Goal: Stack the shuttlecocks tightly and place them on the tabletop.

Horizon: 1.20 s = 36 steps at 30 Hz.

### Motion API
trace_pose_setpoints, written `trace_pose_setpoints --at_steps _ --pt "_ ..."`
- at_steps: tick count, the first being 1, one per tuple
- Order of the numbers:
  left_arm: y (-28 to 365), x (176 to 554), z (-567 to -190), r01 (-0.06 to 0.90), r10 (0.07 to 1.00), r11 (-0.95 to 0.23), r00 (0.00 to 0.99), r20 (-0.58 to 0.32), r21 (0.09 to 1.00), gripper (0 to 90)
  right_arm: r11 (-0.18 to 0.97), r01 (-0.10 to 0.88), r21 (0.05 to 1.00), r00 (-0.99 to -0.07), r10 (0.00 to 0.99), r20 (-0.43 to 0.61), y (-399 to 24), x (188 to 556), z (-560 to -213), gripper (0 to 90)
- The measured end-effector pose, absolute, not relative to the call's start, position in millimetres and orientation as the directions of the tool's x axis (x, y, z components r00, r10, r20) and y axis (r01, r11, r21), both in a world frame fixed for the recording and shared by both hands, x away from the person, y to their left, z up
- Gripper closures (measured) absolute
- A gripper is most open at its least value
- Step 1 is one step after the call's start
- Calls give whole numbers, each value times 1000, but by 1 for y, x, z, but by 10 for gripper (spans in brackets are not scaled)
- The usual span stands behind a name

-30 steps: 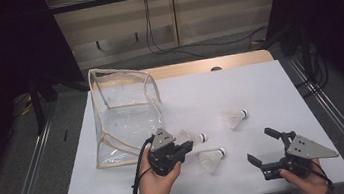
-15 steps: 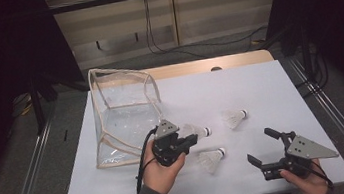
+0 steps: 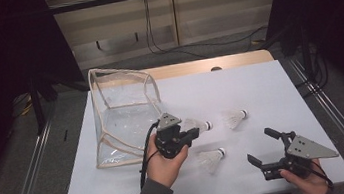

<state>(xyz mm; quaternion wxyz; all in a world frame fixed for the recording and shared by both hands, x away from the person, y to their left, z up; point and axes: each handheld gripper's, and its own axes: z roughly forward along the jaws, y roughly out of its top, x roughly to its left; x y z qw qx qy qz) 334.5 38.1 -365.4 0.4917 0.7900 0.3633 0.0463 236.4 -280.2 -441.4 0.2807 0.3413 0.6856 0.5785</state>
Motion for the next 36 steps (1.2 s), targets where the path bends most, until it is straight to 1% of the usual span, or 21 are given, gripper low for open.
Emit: trace_pose_setpoints --at_steps 9,17,23,30,36 --pt "25 344 -365 534 639 -247 717 -279 808 900 96 141 985 -606 795 10 -281 236 -441 7" --pt "21 351 -368 547 659 -238 698 -281 802 900 96 139 986 -607 795 8 -281 236 -441 7" --pt "16 352 -365 530 677 -237 691 -253 814 900 96 138 986 -606 795 8 -281 236 -441 7" --pt "9 357 -362 540 681 -224 682 -267 811 900 95 141 985 -608 794 10 -281 236 -441 7" --pt "1 362 -365 538 701 -224 668 -249 812 900 95 138 986 -607 794 8 -281 236 -440 7"
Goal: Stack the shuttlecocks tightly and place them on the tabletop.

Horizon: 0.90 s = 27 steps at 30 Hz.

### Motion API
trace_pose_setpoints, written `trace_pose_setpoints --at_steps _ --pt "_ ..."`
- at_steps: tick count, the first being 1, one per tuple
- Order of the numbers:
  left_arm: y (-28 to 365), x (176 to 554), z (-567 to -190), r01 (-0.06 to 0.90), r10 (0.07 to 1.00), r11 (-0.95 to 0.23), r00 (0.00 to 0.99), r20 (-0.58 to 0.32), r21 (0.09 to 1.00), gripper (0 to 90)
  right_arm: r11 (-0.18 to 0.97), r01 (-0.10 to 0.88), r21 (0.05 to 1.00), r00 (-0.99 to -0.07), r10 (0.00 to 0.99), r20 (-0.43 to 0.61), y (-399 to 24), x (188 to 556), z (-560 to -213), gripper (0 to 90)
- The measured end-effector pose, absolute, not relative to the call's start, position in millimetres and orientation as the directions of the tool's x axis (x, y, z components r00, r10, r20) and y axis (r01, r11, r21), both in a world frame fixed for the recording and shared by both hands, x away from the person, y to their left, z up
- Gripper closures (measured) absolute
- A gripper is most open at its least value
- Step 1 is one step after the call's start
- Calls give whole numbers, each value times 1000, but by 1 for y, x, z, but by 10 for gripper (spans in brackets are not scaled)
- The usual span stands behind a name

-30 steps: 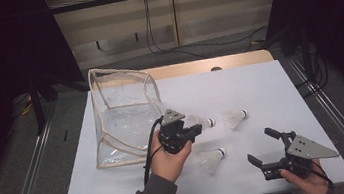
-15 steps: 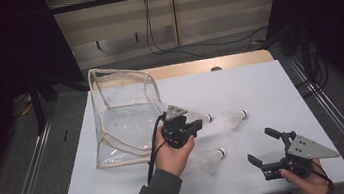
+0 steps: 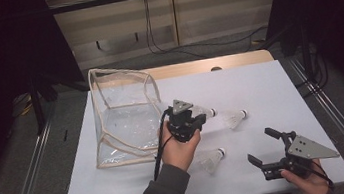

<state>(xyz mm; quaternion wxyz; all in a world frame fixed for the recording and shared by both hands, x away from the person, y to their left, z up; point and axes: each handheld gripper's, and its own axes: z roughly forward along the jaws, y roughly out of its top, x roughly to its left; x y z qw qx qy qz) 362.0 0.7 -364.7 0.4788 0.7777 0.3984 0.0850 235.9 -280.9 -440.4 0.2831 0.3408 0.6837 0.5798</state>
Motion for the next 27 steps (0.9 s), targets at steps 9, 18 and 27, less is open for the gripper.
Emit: trace_pose_setpoints --at_steps 9,18,27 --pt "-8 368 -370 538 731 -234 646 -219 810 900 98 136 986 -608 794 4 -281 236 -441 7" --pt "-13 378 -377 556 757 -221 616 -219 801 900 96 138 986 -610 792 8 -281 236 -441 7" --pt "-20 391 -387 570 784 -224 587 -202 790 869 95 137 986 -613 790 9 -281 236 -441 7"
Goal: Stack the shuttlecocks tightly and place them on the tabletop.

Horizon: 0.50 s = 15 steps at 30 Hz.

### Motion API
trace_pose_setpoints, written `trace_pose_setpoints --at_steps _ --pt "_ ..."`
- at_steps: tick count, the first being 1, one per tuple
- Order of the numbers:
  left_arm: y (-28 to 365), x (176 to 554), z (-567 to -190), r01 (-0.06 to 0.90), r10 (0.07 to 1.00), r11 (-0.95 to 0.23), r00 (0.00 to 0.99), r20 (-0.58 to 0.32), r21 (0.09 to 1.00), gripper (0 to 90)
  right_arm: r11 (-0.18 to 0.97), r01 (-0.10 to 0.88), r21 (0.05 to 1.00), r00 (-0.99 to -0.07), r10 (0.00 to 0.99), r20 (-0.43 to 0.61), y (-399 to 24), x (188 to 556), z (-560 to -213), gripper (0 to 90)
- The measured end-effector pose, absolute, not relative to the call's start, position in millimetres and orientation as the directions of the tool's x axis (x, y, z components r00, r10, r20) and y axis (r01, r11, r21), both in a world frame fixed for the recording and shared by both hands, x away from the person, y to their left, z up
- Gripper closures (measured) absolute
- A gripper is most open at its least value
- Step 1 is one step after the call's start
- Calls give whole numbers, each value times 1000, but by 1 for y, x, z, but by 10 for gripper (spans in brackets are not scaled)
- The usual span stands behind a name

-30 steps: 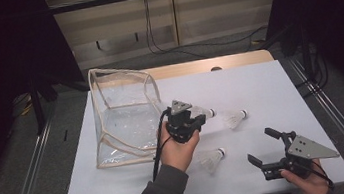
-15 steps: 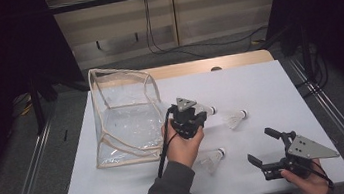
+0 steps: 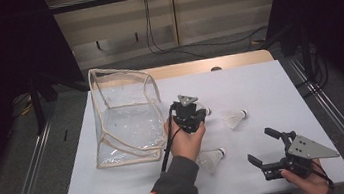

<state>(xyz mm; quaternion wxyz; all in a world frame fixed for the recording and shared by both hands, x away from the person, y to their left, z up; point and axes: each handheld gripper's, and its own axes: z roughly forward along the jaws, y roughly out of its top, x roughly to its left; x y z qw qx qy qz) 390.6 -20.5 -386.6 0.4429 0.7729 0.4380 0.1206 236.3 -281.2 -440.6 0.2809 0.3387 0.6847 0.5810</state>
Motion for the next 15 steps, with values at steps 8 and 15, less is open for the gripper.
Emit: trace_pose_setpoints --at_steps 8,15 --pt "-23 400 -398 586 795 -230 574 -197 777 841 94 136 986 -616 788 10 -282 236 -440 7" --pt "-21 399 -400 589 812 -231 555 -180 775 742 94 134 986 -616 788 9 -282 236 -441 7"
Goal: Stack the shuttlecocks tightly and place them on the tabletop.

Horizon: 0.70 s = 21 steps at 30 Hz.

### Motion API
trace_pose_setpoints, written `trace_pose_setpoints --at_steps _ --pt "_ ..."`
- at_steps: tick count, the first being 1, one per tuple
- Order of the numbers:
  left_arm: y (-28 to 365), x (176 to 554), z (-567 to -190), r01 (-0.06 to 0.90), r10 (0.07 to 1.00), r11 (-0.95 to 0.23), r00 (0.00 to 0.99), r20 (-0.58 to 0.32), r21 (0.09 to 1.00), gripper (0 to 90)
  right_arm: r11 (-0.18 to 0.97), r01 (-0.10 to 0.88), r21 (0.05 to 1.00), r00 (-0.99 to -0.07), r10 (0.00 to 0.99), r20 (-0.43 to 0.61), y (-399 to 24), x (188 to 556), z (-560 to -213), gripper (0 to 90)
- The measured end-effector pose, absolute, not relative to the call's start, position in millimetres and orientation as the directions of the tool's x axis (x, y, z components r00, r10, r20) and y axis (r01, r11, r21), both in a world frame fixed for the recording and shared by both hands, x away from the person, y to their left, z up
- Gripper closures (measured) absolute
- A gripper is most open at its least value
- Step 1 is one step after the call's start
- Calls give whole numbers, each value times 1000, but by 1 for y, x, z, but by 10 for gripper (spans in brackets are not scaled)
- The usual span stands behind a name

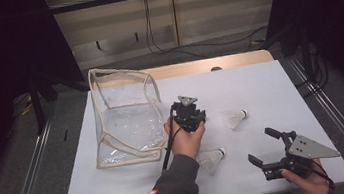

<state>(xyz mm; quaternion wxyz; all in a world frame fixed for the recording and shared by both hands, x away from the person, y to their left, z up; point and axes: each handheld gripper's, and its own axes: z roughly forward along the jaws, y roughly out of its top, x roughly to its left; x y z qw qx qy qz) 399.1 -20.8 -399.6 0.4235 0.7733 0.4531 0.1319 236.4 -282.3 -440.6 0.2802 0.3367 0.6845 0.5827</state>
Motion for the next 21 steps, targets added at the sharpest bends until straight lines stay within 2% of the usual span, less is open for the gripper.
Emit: trace_pose_setpoints --at_steps 1,3,4,6,13,21 --pt "-19 400 -399 592 825 -215 535 -180 777 670 94 138 986 -616 788 11 -282 236 -441 7" --pt "-18 401 -399 596 830 -204 526 -186 777 646 94 137 986 -616 787 11 -282 236 -441 7" --pt "-17 402 -399 599 835 -198 518 -187 775 591 95 136 986 -618 786 10 -281 236 -440 7" --pt "-17 404 -400 593 845 -185 503 -182 783 557 97 137 986 -616 787 8 -281 236 -440 7" --pt "-16 412 -412 654 864 -184 464 -197 734 541 95 135 986 -619 785 9 -281 236 -441 7" --pt "-13 419 -419 679 866 -156 443 -231 717 588 95 135 986 -620 784 10 -281 236 -441 7"
